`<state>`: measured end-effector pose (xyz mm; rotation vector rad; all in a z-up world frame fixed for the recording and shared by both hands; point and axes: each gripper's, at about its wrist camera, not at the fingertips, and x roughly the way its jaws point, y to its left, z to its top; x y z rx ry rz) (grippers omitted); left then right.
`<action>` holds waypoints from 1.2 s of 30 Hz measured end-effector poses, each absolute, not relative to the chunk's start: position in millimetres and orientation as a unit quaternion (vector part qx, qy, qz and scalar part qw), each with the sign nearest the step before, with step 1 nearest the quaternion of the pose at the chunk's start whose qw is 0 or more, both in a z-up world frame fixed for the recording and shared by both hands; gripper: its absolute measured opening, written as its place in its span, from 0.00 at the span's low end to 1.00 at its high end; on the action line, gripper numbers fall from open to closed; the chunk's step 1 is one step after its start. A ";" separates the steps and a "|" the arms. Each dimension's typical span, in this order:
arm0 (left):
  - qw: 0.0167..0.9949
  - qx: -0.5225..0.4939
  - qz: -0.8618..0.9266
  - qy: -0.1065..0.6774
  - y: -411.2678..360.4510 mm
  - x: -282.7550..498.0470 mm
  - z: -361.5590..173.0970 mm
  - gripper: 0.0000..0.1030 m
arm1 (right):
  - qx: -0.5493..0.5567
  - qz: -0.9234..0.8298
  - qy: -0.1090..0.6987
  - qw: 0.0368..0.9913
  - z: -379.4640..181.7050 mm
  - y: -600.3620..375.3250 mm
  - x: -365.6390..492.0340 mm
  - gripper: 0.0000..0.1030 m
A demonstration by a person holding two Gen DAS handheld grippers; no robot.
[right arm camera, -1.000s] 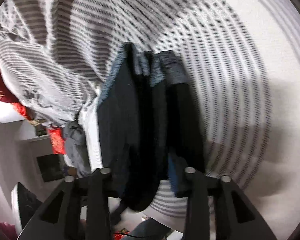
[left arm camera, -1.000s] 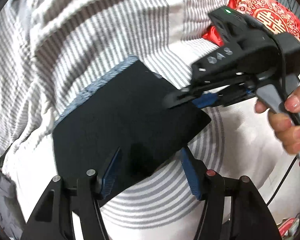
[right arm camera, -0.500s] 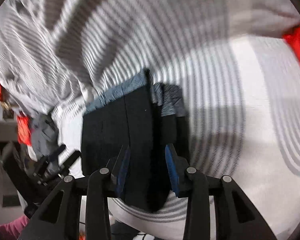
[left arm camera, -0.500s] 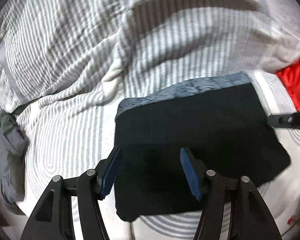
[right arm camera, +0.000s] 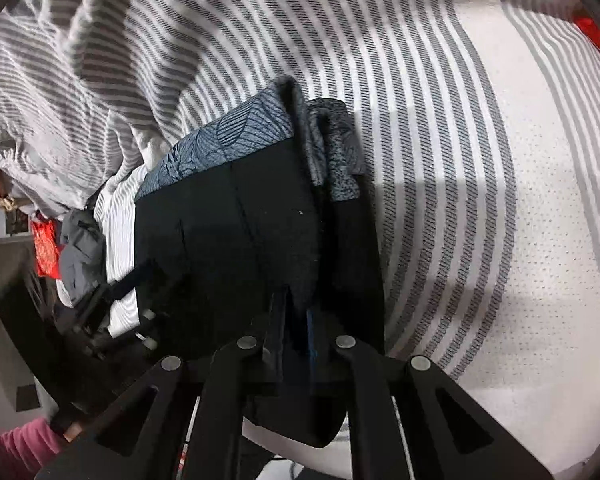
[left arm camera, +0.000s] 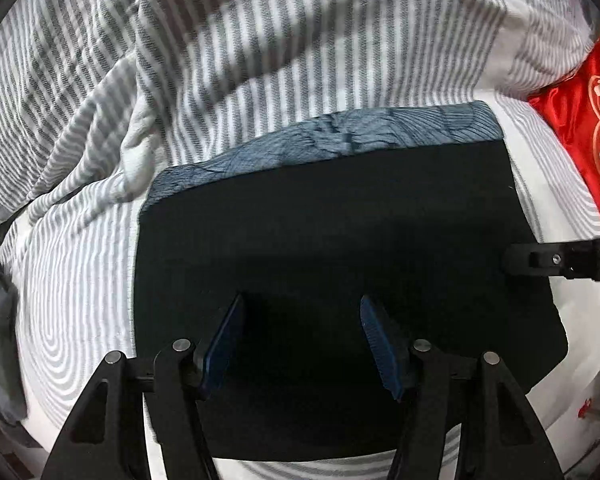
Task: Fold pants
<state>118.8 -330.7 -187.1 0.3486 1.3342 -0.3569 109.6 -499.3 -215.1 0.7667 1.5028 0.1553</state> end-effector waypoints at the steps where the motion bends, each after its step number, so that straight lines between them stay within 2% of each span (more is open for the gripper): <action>1: 0.757 0.155 -0.163 0.614 -329.9 119.4 -186.4 0.60 | 0.337 0.063 0.665 0.664 -212.5 -500.8 108.3 0.14; 2: 0.754 0.143 -0.161 0.620 -326.9 122.0 -187.0 0.60 | 0.327 0.051 0.666 0.669 -206.1 -506.7 104.7 0.21; 4: 0.749 0.123 -0.160 0.631 -320.9 127.9 -187.1 0.60 | 0.305 0.037 0.666 0.680 -195.0 -509.1 101.5 0.27; 8: 0.746 0.110 -0.159 0.638 -317.8 130.7 -186.4 0.60 | 0.277 0.024 0.653 0.704 -167.7 -508.6 95.7 0.27; 16: 0.749 0.109 -0.152 0.636 -315.2 128.1 -186.7 0.60 | 0.261 0.009 0.678 0.687 -199.8 -496.7 110.2 0.29; 21: 0.746 0.102 -0.147 0.642 -315.8 131.9 -187.3 0.60 | 0.207 -0.017 0.665 0.717 -172.0 -493.9 123.2 0.31; 25: 0.745 0.100 -0.146 0.643 -314.7 133.5 -187.4 0.60 | 0.185 -0.013 0.645 0.741 -149.7 -485.4 117.5 0.48; 28: 0.746 0.101 -0.144 0.642 -314.5 134.0 -188.0 0.62 | 0.160 0.000 0.665 0.730 -164.7 -468.3 112.6 0.57; 30: 0.748 0.103 -0.140 0.641 -314.5 133.0 -188.9 0.75 | 0.153 -0.002 0.692 0.706 -190.1 -461.1 111.6 0.58; 31: 0.745 0.101 -0.140 0.644 -314.4 133.2 -191.3 0.77 | 0.161 -0.004 0.692 0.703 -200.1 -461.6 109.9 0.61; 32: 0.744 0.100 -0.140 0.646 -313.3 133.2 -193.2 0.77 | 0.194 -0.012 0.682 0.705 -206.7 -469.2 107.6 0.73; 36: 0.748 0.102 -0.144 0.640 -312.2 131.6 -193.4 0.77 | 0.268 -0.020 0.684 0.678 -218.9 -487.2 102.1 0.79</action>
